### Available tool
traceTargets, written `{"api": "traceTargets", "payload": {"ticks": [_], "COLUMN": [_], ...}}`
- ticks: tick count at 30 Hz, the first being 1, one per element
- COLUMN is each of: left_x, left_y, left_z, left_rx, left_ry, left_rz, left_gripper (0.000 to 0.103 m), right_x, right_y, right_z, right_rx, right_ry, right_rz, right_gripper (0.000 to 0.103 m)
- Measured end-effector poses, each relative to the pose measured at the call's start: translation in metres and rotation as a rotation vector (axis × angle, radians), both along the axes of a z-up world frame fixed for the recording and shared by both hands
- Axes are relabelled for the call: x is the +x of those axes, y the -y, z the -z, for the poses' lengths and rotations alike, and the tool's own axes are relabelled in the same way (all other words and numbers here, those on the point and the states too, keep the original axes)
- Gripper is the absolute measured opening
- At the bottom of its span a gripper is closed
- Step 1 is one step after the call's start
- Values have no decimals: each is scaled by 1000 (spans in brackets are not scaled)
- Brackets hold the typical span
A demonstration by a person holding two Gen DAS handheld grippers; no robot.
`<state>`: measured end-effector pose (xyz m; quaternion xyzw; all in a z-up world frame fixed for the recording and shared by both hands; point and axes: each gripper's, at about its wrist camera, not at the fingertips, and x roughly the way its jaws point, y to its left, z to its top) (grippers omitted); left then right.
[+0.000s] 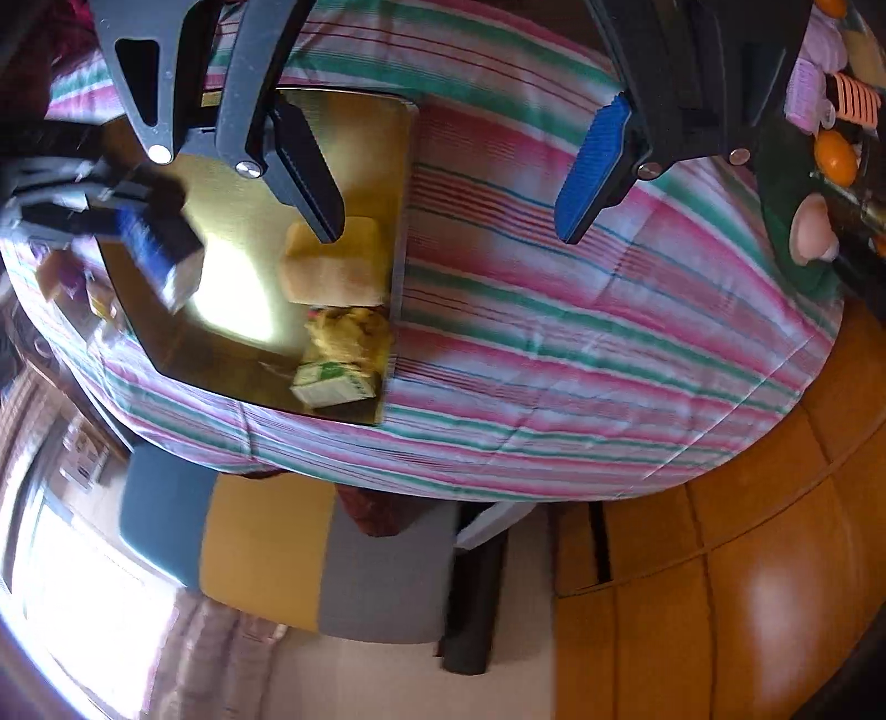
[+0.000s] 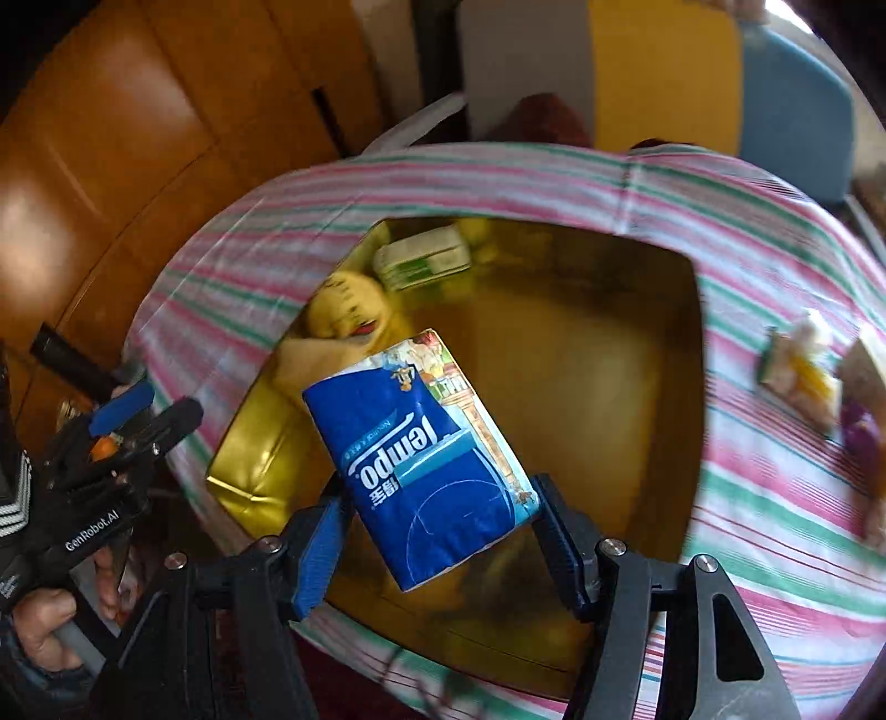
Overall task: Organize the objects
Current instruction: 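Carry the blue Tempo pack into the tray and open the right gripper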
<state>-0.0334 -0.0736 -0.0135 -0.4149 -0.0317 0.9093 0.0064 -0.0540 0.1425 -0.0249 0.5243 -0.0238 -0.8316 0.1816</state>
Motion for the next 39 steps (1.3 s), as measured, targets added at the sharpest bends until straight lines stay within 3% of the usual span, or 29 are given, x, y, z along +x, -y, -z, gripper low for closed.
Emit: {"api": "traceTargets", "payload": {"ticks": [5,14,16,25,33,39], "left_x": [-3,-3,-4,-4,-4,-5], "left_y": [26,33,37,34,12,-7], "left_z": [4,13,14,11,9,1], "left_rx": [43,54,54,51,43,29], "left_ry": [12,28,29,23,25,14], "left_rz": [-67,-75,-89,-93,-52,-9], "left_gripper": [78,78,78,78,78,78], "right_x": [-11,-14,-10,15,24,28], "right_y": [43,89,92,79,60,39], "right_z": [22,57,54,10,-11,-20], "right_rx": [9,-11,2,199,280,292], "right_ry": [66,153,122,-190,-302,-328], "right_rz": [-71,-140,-142,-52,7,50], "right_gripper": [65,69,75,77,77,77]}}
